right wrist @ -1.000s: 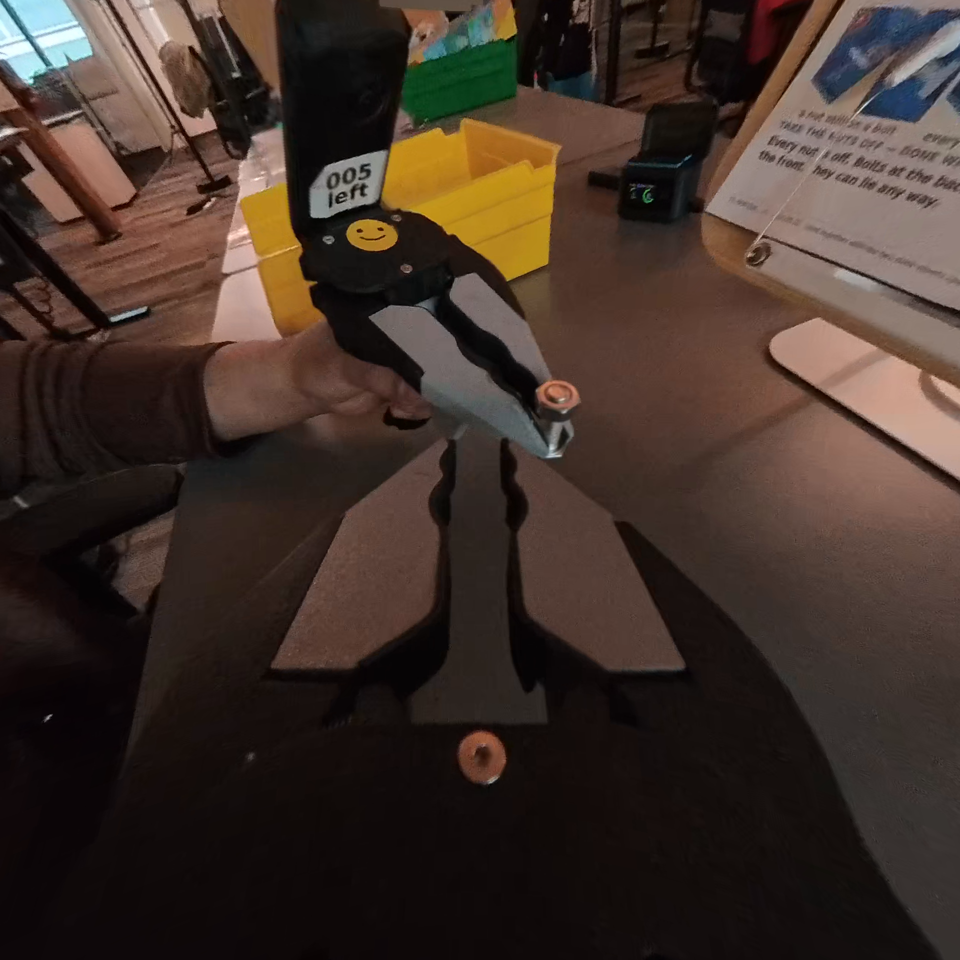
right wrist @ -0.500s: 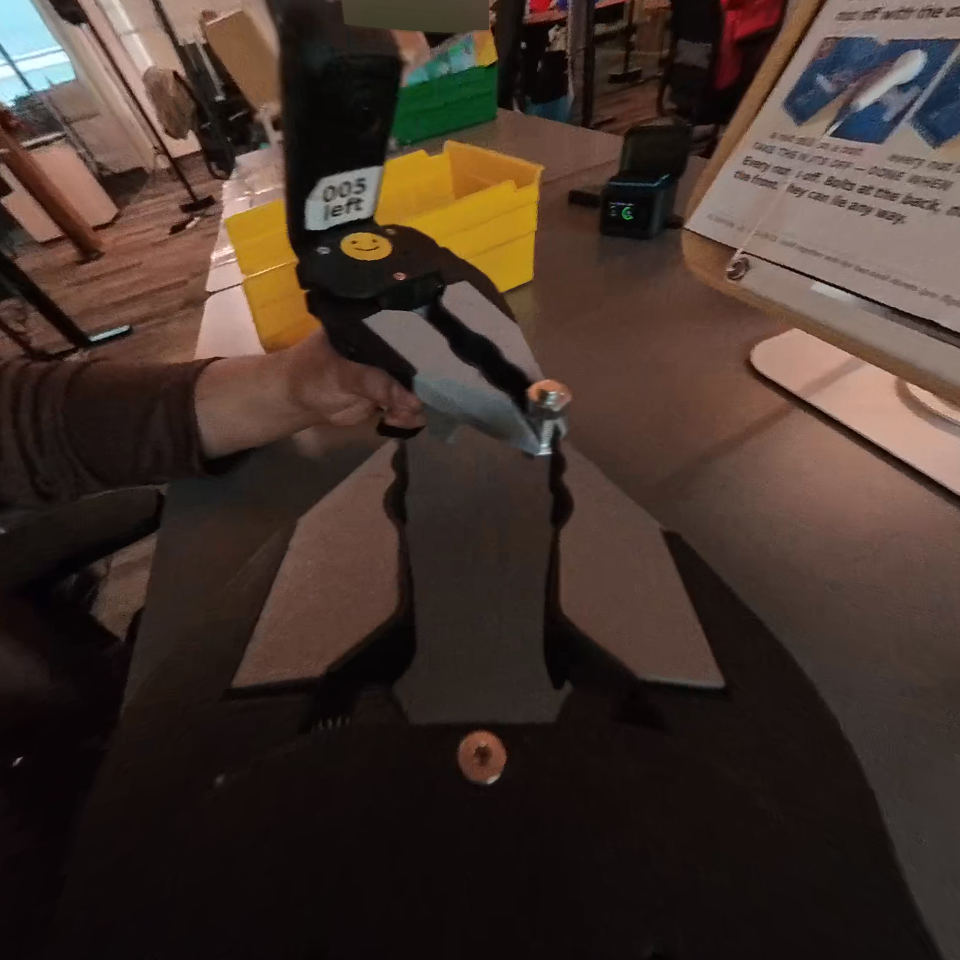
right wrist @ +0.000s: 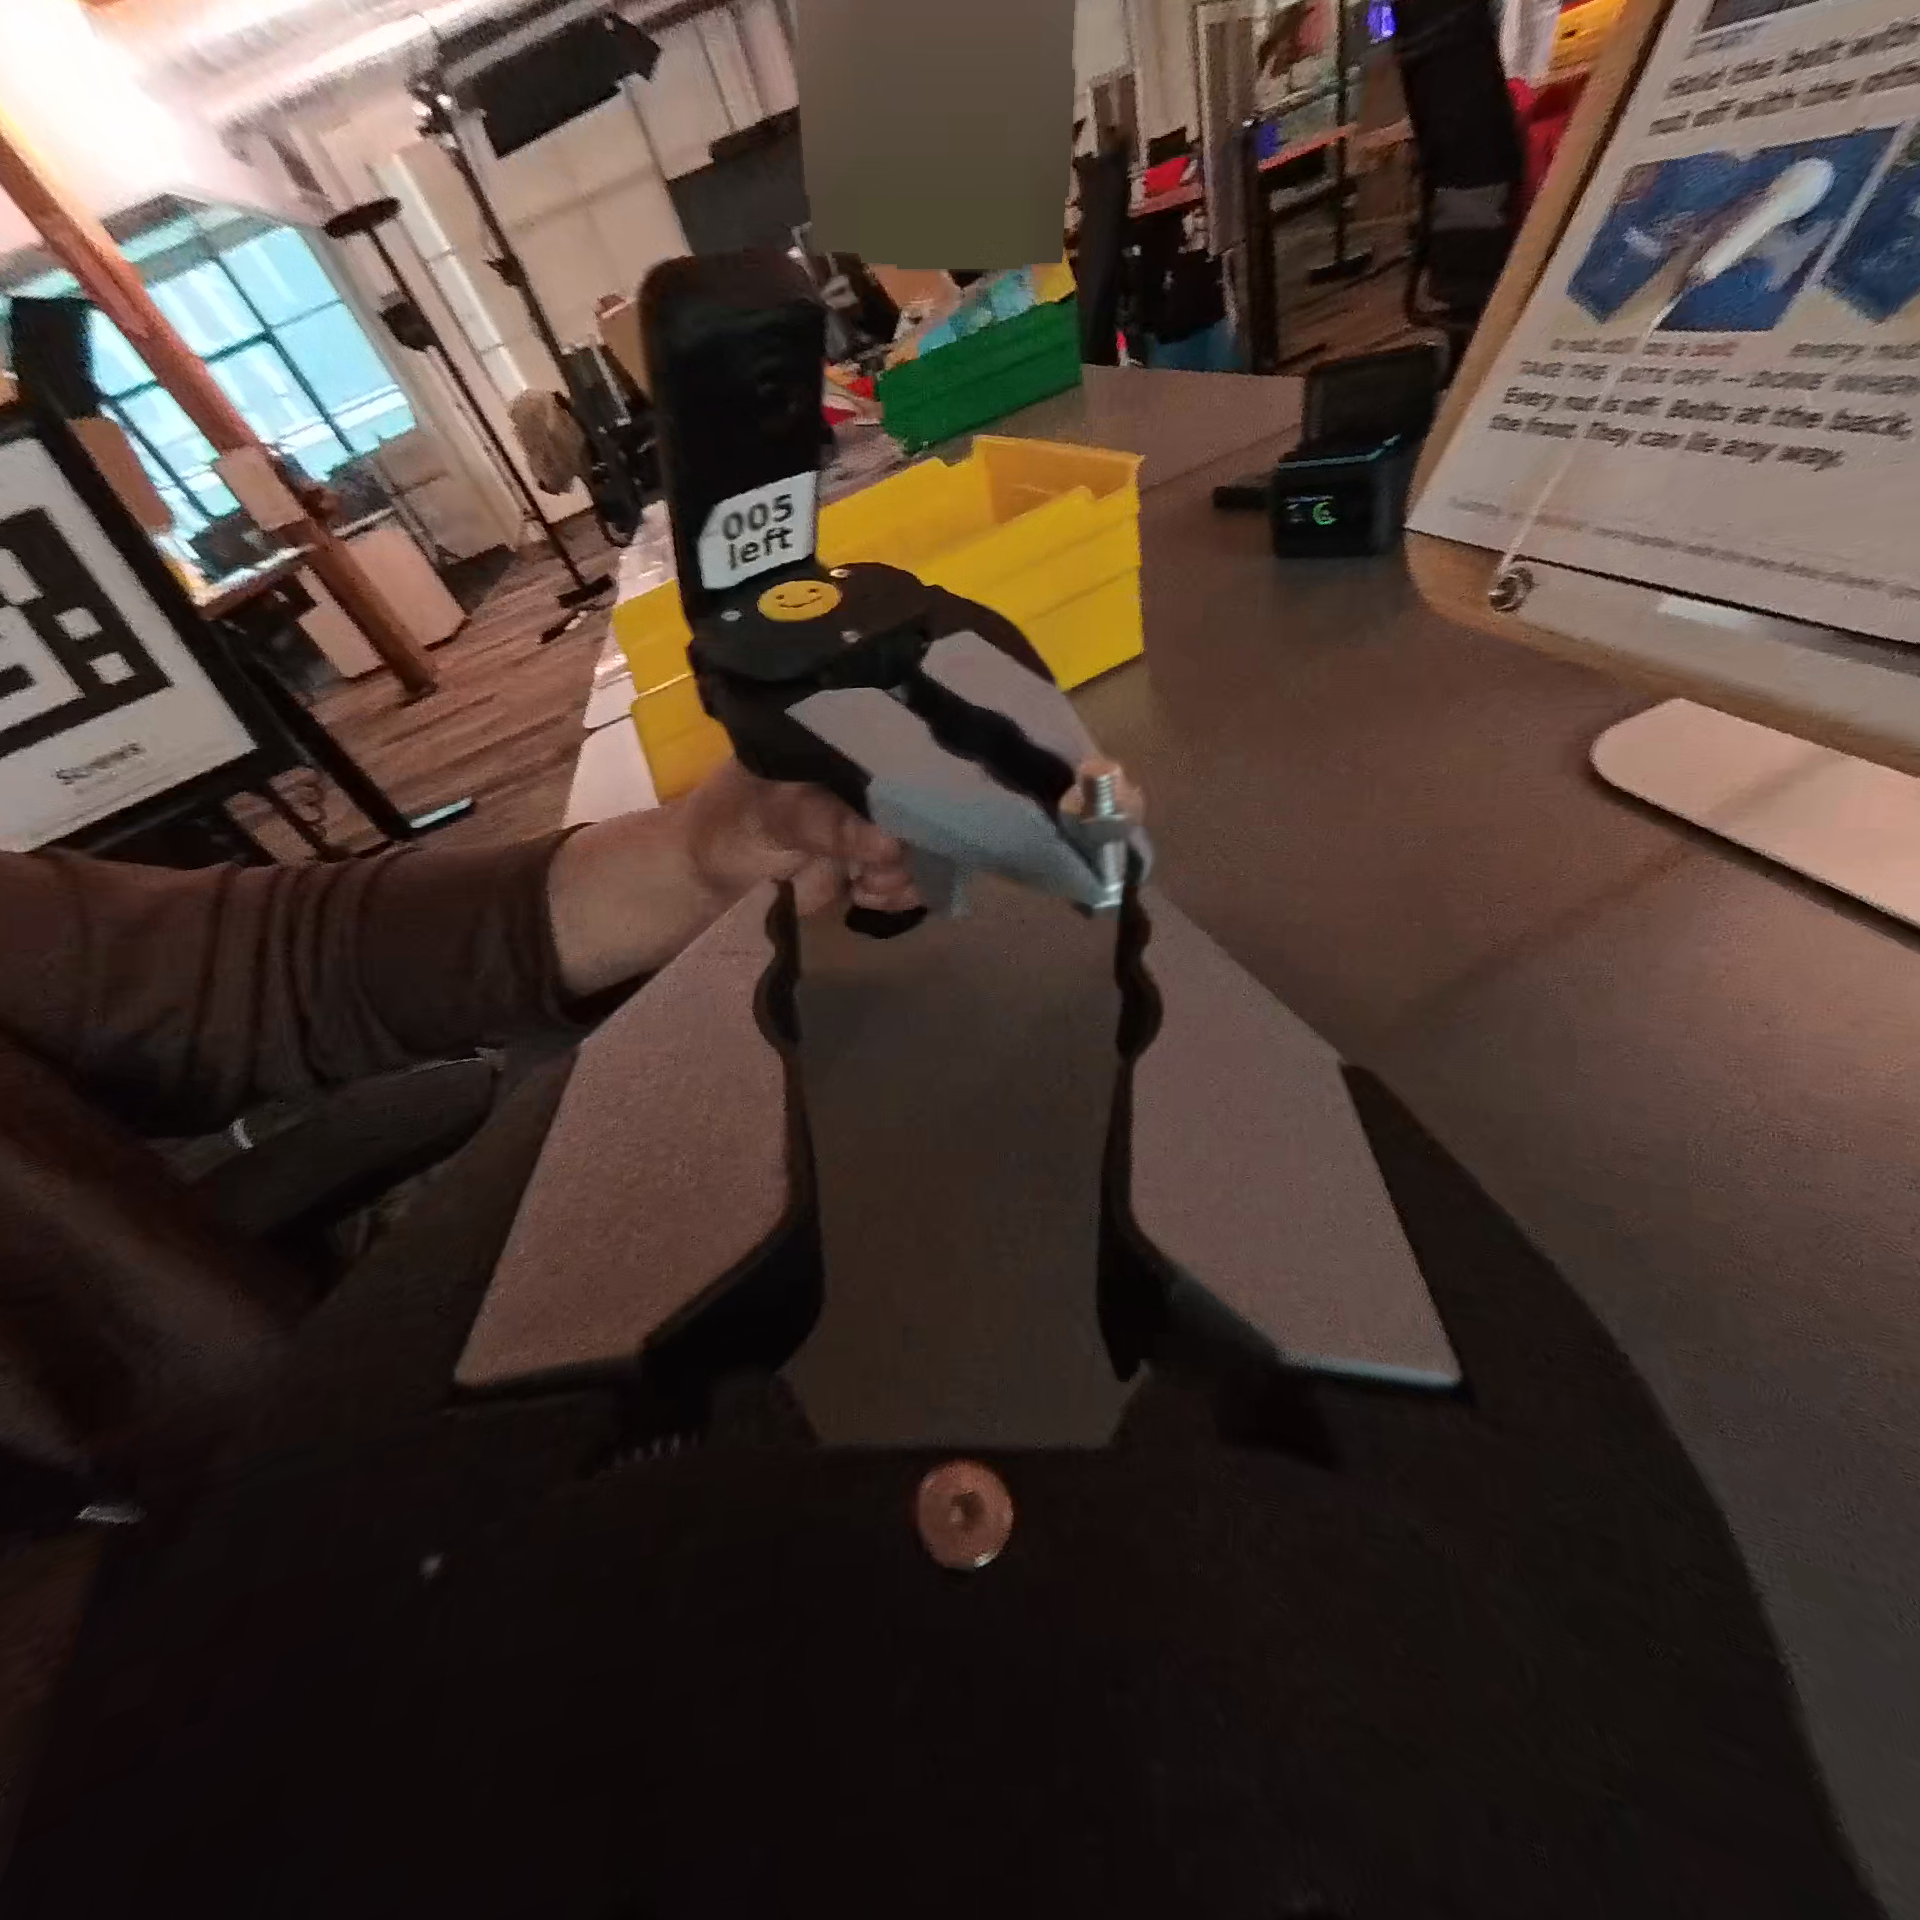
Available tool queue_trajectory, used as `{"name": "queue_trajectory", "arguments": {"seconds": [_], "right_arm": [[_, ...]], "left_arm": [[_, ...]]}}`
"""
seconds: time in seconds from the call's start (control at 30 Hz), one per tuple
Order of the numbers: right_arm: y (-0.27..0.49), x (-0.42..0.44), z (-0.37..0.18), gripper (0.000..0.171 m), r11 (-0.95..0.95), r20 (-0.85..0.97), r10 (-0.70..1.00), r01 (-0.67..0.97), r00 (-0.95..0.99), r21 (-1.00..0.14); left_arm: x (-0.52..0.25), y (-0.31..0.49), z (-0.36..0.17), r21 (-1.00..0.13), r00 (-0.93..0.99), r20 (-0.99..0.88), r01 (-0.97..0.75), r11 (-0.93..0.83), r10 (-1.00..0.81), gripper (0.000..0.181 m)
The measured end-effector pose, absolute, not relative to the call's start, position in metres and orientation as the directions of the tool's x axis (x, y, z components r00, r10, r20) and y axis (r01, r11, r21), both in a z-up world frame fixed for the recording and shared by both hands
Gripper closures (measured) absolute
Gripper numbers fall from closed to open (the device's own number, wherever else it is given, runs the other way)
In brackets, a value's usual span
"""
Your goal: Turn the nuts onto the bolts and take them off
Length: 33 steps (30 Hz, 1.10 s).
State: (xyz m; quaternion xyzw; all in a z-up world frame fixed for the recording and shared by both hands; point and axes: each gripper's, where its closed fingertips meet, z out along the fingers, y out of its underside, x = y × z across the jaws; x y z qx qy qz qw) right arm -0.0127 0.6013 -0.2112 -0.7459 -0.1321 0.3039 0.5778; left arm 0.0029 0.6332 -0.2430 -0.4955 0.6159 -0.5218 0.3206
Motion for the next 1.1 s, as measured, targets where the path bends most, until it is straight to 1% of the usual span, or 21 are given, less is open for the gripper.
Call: {"name": "queue_trajectory", "arguments": {"seconds": [0.1,0.13,0.17,0.2,0.27,0.4,0.47,0.5,0.53,0.6,0.67,0.77,0.93,1.1], "right_arm": [[0.606,-0.006,-0.214,0.116,-0.278,-0.253,0.500,-0.123,0.828,-0.953],[0.605,-0.008,-0.216,0.125,-0.282,-0.242,0.505,-0.107,0.828,-0.953],[0.605,-0.009,-0.220,0.139,-0.295,-0.231,0.506,-0.085,0.831,-0.952],[0.606,-0.009,-0.224,0.146,-0.308,-0.215,0.492,-0.063,0.844,-0.949],[0.611,-0.008,-0.232,0.146,-0.318,-0.183,0.459,-0.031,0.869,-0.947],[0.614,-0.009,-0.235,0.157,-0.319,-0.159,0.435,-0.014,0.886,-0.948],[0.614,-0.005,-0.236,0.157,-0.326,-0.134,0.402,0.005,0.906,-0.945],[0.616,-0.002,-0.239,0.158,-0.329,-0.083,0.372,0.047,0.925,-0.943],[0.618,0.005,-0.244,0.158,-0.343,-0.004,0.316,0.110,0.949,-0.933],[0.622,0.031,-0.253,0.158,-0.389,0.203,0.145,0.244,0.968,-0.888],[0.623,0.047,-0.258,0.158,-0.441,0.323,0.057,0.314,0.945,-0.841],[0.623,0.058,-0.264,0.158,-0.474,0.342,0.013,0.307,0.939,-0.825],[0.623,0.065,-0.266,0.158,-0.476,0.327,-0.007,0.284,0.945,-0.832],[0.623,0.064,-0.269,0.158,-0.481,0.311,0.000,0.273,0.950,-0.833]], "left_arm": [[0.003,0.603,-0.244,-0.962,-0.416,0.131,-0.274,-0.014,-0.900,0.173],[0.003,0.597,-0.244,-0.963,-0.433,0.135,-0.270,-0.014,-0.891,0.173],[0.004,0.596,-0.245,-0.963,-0.436,0.132,-0.268,-0.011,-0.890,0.173],[0.005,0.595,-0.247,-0.963,-0.436,0.126,-0.271,-0.003,-0.891,0.173],[0.005,0.594,-0.251,-0.961,-0.439,0.113,-0.275,0.014,-0.891,0.173],[0.007,0.594,-0.254,-0.960,-0.432,0.090,-0.279,0.038,-0.897,0.173],[0.009,0.596,-0.256,-0.959,-0.409,0.083,-0.280,0.039,-0.909,0.173],[0.012,0.600,-0.258,-0.957,-0.379,0.077,-0.289,0.039,-0.922,0.173],[0.015,0.605,-0.261,-0.953,-0.342,0.072,-0.302,0.037,-0.937,0.171],[0.018,0.621,-0.270,-0.939,-0.256,0.063,-0.343,0.030,-0.965,0.169],[0.019,0.642,-0.282,-0.917,-0.152,0.042,-0.398,0.022,-0.987,0.164],[0.018,0.661,-0.290,-0.897,-0.070,0.031,-0.441,0.003,-0.997,0.166],[0.017,0.666,-0.287,-0.907,-0.044,0.023,-0.422,-0.002,-0.999,0.166],[0.018,0.671,-0.286,-0.909,-0.013,0.025,-0.416,-0.017,-1.000,0.174]]}}
